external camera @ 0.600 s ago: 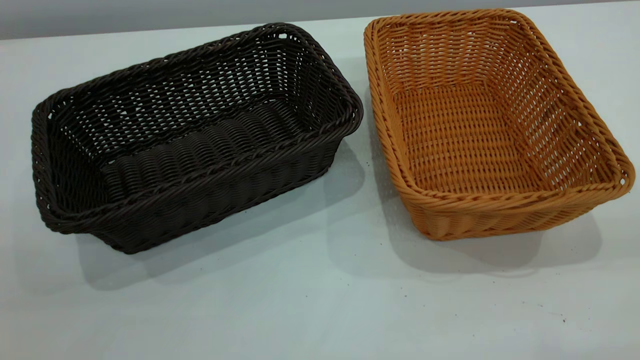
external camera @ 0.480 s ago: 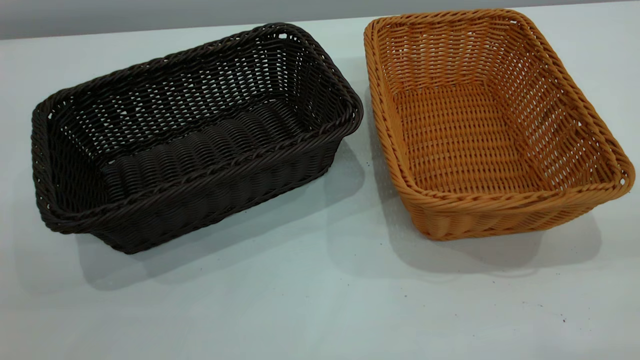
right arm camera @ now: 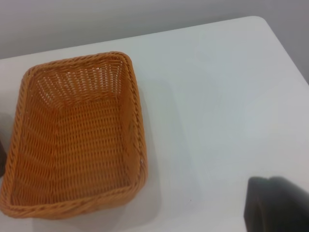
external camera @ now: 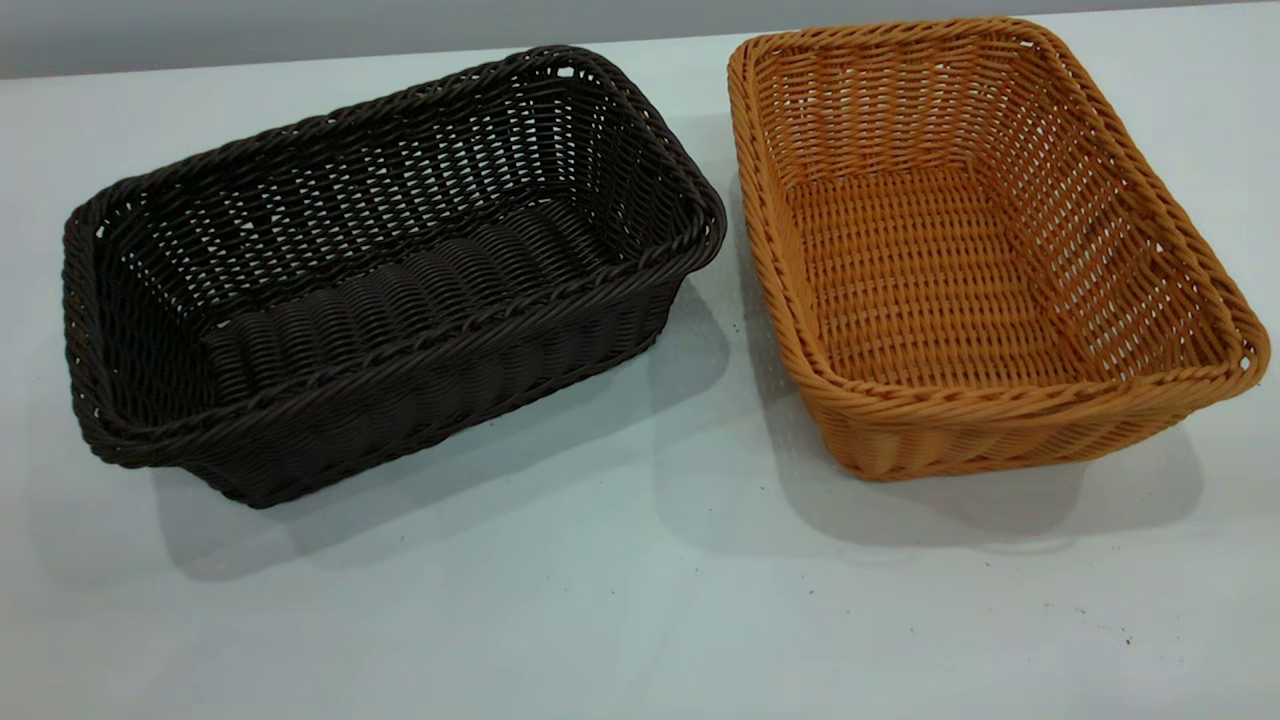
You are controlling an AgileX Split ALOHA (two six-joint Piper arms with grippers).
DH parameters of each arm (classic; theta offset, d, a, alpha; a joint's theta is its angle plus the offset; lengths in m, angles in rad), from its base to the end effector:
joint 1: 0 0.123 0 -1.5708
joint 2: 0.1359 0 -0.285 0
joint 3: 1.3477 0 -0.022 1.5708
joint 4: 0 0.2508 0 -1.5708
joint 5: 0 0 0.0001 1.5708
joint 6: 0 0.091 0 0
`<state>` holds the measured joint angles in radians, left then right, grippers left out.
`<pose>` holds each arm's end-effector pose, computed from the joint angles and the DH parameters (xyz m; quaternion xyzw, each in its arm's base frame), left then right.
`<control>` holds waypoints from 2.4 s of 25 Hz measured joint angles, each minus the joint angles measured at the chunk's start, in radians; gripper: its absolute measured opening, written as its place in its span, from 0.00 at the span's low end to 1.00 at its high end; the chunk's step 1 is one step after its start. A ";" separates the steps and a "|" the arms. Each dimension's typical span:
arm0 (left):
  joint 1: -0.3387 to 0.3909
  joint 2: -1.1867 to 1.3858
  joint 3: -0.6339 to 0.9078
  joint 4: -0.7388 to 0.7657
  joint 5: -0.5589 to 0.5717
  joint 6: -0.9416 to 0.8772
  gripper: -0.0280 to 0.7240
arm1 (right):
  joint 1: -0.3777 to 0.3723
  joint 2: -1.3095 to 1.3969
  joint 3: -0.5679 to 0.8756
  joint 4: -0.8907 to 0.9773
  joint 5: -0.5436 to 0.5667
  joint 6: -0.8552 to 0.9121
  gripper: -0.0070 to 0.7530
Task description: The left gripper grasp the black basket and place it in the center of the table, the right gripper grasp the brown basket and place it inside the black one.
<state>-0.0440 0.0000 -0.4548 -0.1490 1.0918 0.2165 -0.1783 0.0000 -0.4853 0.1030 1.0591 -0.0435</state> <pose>-0.0023 -0.0119 0.2630 0.1153 0.8624 -0.0321 0.4919 -0.0018 0.0086 0.2737 0.0561 0.8537 -0.0059 0.5178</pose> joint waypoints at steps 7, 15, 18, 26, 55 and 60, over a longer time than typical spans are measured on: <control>0.000 0.000 0.000 0.000 0.000 0.000 0.04 | 0.000 0.000 0.000 0.000 0.000 0.002 0.01; 0.000 0.000 0.000 -0.002 0.000 0.000 0.04 | 0.000 0.000 0.000 0.000 0.000 0.002 0.01; 0.000 0.000 0.000 -0.003 0.000 0.000 0.04 | 0.000 0.000 0.000 0.000 0.000 0.002 0.01; 0.000 0.000 0.000 -0.019 -0.005 -0.007 0.04 | 0.000 0.000 0.000 0.004 -0.002 0.001 0.01; 0.000 0.510 -0.162 -0.295 -0.310 0.306 0.55 | 0.000 0.427 -0.030 0.683 -0.022 -0.023 0.53; 0.000 0.599 -0.162 -0.289 -0.405 0.367 0.57 | 0.000 0.570 -0.029 0.817 -0.020 0.216 0.58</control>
<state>-0.0440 0.5991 -0.6169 -0.4382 0.6869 0.5834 -0.1783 0.5695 -0.5146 0.9202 1.0389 0.1722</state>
